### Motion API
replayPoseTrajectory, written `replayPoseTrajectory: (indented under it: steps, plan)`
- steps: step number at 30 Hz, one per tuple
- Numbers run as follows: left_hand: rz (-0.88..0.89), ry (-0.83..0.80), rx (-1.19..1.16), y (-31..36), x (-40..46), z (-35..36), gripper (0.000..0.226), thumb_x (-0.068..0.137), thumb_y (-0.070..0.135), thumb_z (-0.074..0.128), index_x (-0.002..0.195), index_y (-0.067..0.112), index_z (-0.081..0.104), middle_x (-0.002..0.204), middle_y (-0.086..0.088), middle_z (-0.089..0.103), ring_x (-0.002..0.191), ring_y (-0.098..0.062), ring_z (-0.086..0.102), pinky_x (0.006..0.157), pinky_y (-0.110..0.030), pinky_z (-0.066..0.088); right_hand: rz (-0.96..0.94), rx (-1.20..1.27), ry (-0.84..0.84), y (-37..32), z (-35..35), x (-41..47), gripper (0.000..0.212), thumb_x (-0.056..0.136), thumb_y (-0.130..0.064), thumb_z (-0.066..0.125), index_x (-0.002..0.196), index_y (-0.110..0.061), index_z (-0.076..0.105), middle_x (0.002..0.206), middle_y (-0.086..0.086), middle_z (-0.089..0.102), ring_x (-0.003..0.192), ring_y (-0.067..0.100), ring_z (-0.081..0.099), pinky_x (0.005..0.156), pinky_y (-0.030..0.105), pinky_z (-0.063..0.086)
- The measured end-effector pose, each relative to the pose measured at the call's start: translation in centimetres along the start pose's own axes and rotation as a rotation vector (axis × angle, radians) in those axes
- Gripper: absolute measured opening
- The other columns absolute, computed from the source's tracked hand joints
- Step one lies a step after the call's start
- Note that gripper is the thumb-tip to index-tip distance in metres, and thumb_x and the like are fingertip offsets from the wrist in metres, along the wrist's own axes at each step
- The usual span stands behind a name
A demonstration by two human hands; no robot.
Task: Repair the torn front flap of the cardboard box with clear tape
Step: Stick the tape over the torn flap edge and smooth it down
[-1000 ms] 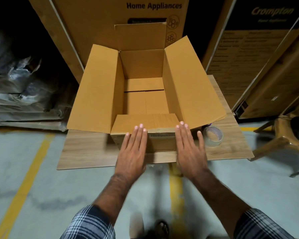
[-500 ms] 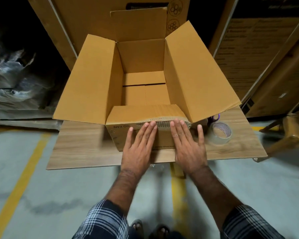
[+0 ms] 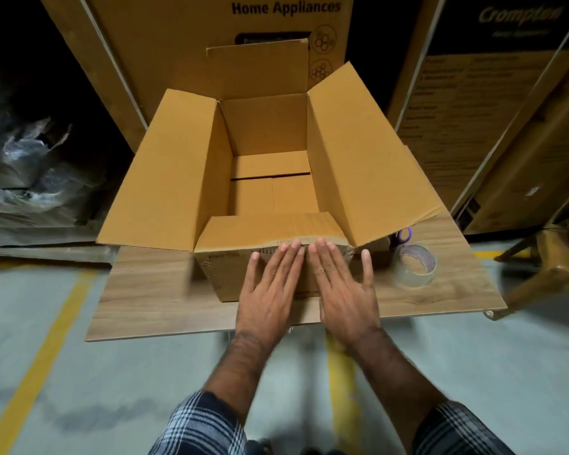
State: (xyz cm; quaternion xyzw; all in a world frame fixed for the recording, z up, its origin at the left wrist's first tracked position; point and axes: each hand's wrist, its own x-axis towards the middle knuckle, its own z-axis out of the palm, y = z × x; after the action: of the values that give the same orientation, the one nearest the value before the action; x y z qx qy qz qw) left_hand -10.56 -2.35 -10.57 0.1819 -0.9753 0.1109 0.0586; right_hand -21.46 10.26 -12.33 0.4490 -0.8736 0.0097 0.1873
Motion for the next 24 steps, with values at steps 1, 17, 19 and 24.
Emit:
replayPoseTrajectory:
  steps: [1,17,19,24]
  plan:
    - [-0.006,0.007,0.009,-0.5,0.1,0.3,0.122,0.084,0.033,0.07,0.157,0.011,-0.025,0.165,-0.003,-0.036,0.153,-0.019,-0.029,0.121,-0.056,-0.02,0.0,-0.009,0.003,0.5,0.4,0.0,0.106,0.083,-0.018,0.063,0.163,-0.017,-0.006,0.172,-0.002,-0.012,0.159,0.012,0.0,0.123,0.064,0.002]
    - [-0.022,0.059,-0.081,1.2,-2.0,-0.4,0.121,0.076,0.036,0.073,0.162,0.006,-0.008,0.17,-0.011,-0.018,0.157,-0.025,-0.015,0.125,-0.056,-0.007,-0.019,0.076,-0.013,-2.4,-1.0,-1.3,0.11,0.078,-0.029,0.068,0.163,-0.01,0.0,0.173,0.008,-0.004,0.159,0.021,0.004,0.123,0.064,0.005]
    - [-0.028,-0.003,-0.019,0.0,-1.3,-0.1,0.126,0.078,0.034,0.074,0.16,0.008,-0.017,0.168,-0.008,-0.028,0.155,-0.023,-0.025,0.123,-0.058,-0.013,-0.032,0.033,-0.052,-2.0,-0.8,-0.2,0.109,0.078,-0.025,0.065,0.163,-0.012,-0.001,0.173,0.004,-0.009,0.159,0.018,0.002,0.123,0.064,0.003]
    - [-0.036,0.004,0.018,-3.1,-1.1,0.5,0.114,0.08,0.017,0.068,0.162,0.016,-0.011,0.17,0.004,-0.022,0.156,-0.013,-0.018,0.122,-0.064,-0.005,-0.001,-0.016,-0.07,0.2,-0.1,0.4,0.108,0.082,-0.014,0.067,0.164,-0.018,-0.003,0.173,-0.003,-0.01,0.159,0.012,-0.002,0.123,0.064,0.006]
